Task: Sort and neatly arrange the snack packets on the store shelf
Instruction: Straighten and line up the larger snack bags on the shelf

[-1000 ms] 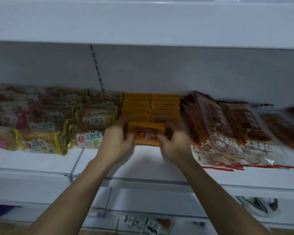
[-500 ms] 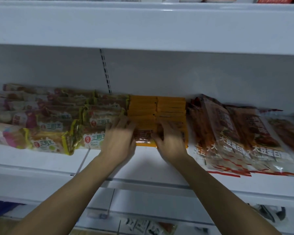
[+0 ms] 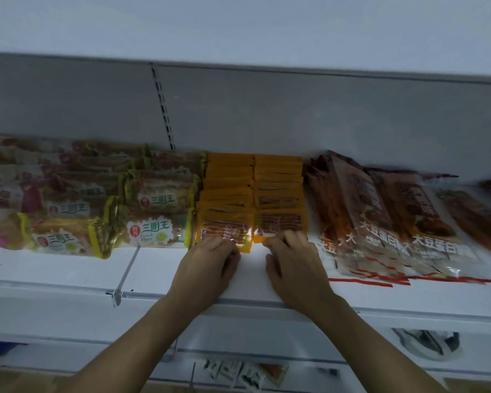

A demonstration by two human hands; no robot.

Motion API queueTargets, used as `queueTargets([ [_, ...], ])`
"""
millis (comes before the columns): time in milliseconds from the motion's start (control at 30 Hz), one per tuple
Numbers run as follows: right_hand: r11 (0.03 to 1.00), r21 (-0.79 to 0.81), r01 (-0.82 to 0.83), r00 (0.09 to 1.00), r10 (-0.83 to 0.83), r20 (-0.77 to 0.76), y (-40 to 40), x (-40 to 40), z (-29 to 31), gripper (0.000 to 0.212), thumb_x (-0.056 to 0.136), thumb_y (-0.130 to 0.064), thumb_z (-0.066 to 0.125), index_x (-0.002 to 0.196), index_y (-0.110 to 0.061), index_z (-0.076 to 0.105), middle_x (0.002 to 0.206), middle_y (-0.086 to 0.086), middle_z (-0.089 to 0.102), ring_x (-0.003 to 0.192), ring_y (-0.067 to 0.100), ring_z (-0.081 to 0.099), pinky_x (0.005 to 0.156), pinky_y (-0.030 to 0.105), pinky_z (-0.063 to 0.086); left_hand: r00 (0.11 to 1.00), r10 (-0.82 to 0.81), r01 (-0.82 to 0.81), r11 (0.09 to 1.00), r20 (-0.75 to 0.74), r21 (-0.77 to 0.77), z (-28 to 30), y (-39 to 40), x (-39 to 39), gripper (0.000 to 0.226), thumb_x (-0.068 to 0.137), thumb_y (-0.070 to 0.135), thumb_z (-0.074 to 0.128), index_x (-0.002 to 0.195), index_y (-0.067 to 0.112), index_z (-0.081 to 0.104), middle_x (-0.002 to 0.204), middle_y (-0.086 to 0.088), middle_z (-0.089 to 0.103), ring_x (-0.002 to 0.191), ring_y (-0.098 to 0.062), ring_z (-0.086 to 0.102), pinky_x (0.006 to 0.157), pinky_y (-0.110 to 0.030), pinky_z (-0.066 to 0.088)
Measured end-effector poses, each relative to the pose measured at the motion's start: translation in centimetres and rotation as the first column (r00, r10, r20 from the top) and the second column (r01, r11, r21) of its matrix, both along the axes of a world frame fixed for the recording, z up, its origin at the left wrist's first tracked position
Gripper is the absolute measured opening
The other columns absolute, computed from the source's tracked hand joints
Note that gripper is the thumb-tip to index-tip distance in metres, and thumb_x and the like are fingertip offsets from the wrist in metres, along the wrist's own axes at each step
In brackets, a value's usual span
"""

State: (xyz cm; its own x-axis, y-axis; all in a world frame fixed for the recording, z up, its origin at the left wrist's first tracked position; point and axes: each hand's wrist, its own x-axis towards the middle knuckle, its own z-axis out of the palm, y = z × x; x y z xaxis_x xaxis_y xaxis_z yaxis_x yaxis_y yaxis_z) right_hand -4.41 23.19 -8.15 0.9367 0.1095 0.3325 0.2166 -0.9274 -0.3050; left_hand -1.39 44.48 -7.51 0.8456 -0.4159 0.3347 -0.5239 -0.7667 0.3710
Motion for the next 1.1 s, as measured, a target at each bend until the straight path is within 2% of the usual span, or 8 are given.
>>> queueTargets([
  [300, 0.997, 0.083, -0.010, 1.000, 0.009, 0.010, -0.3, -0.6, 0.2, 0.020, 0.089, -0.014, 0.064, 0.107, -0.018, 0.070, 0.102, -0.004, 0.061, 0.098, 0.018, 0.055, 0.077, 0.034, 0.049, 0.999, -0.021, 0.022, 0.999, 0.024, -0.027, 0.0, 0.1, -0.1, 0.005, 0.095, 0.023, 0.066, 0.093, 0.021, 0.070, 0.089, 0.005, 0.062, 0.080, -0.014, 0.056, 0.064, -0.030, 0.049],
  [367, 0.995, 0.094, -0.018, 1.000, 0.016, 0.013, -0.6, -0.7, 1.4, 0.023, 0.087, -0.011, 0.067, 0.108, -0.018, 0.070, 0.104, -0.003, 0.061, 0.098, 0.019, 0.055, 0.077, 0.029, 0.045, 0.999, -0.024, 0.024, 1.000, 0.038, -0.005, 0.8, -0.4, 0.2, 0.010, 0.096, 0.027, 0.062, 0.093, 0.022, 0.069, 0.090, 0.005, 0.061, 0.082, -0.016, 0.055, 0.065, -0.032, 0.048],
  [433, 0.994, 0.105, -0.022, 0.999, 0.017, 0.046, -1.2, -0.6, 3.4, 0.024, 0.086, -0.011, 0.068, 0.108, -0.018, 0.068, 0.107, 0.001, 0.061, 0.097, 0.024, 0.056, 0.076, 0.032, 0.046, 0.998, -0.011, 0.010, 1.000, 0.054, 0.014, 2.3, -1.4, 1.0, 0.016, 0.094, 0.034, 0.056, 0.096, 0.024, 0.068, 0.094, 0.004, 0.061, 0.085, -0.018, 0.055, 0.069, -0.036, 0.048],
  [600, 1.000, 0.008, 0.027, 0.992, -0.028, 0.121, -4.6, 0.4, 9.3, 0.029, 0.089, -0.023, 0.058, 0.117, -0.021, 0.064, 0.116, 0.006, 0.060, 0.093, 0.029, 0.061, 0.070, 0.034, 0.049, 0.994, 0.038, -0.048, 0.994, 0.100, 0.094, 6.7, -4.5, 3.8, 0.036, 0.088, 0.040, 0.054, 0.117, 0.022, 0.063, 0.122, -0.005, 0.060, 0.112, -0.031, 0.055, 0.088, -0.045, 0.048],
  [700, 0.991, -0.118, 0.066, 0.982, -0.044, 0.182, -8.1, 0.7, 11.0, 0.027, 0.090, -0.019, 0.059, 0.116, -0.016, 0.066, 0.116, 0.009, 0.062, 0.109, 0.032, 0.055, 0.088, 0.039, 0.045, 0.998, 0.061, -0.064, 0.988, 0.022, 0.140, 8.9, -6.7, 5.2, 0.050, 0.096, 0.046, 0.048, 0.138, 0.021, 0.056, 0.145, -0.008, 0.052, 0.134, -0.036, 0.045, 0.107, -0.054, 0.037],
  [767, 0.986, -0.133, 0.099, 0.978, -0.072, 0.195, -10.5, 0.4, 11.6, 0.026, 0.089, -0.018, 0.060, 0.114, -0.017, 0.066, 0.116, 0.010, 0.064, 0.110, 0.034, 0.055, 0.094, 0.040, 0.042, 0.998, 0.055, -0.055, 0.984, 0.002, 0.171, 9.6, -8.4, 5.6, 0.056, 0.099, 0.045, 0.052, 0.149, 0.021, 0.045, 0.156, -0.007, 0.043, 0.143, -0.033, 0.036, 0.115, -0.052, 0.028],
  [900, 0.987, -0.053, 0.150, 0.976, -0.140, 0.164, -15.1, -1.3, 12.3, 0.042, 0.080, -0.019, 0.063, 0.122, -0.012, 0.067, 0.121, 0.013, 0.065, 0.113, 0.035, 0.057, 0.097, 0.041, 0.048, 0.999, -0.031, 0.029, 0.996, 0.017, 0.083, 11.1, -13.3, 4.2, 0.053, 0.099, 0.038, 0.057, 0.148, 0.021, 0.047, 0.154, -0.006, 0.045, 0.144, -0.029, 0.034, 0.115, -0.044, 0.022],
  [1100, 0.950, -0.059, 0.307, 0.948, -0.299, 0.114, -23.9, -3.6, 11.5, 0.043, 0.083, -0.033, 0.056, 0.122, -0.018, 0.068, 0.118, 0.014, 0.065, 0.108, 0.037, 0.060, 0.088, 0.043, 0.055, 0.980, -0.193, 0.187, 0.977, 0.054, 0.101, 12.9, -23.1, 2.3, 0.039, 0.091, 0.044, 0.047, 0.126, 0.029, 0.058, 0.131, 0.000, 0.058, 0.127, -0.027, 0.049, 0.105, -0.042, 0.040],
])
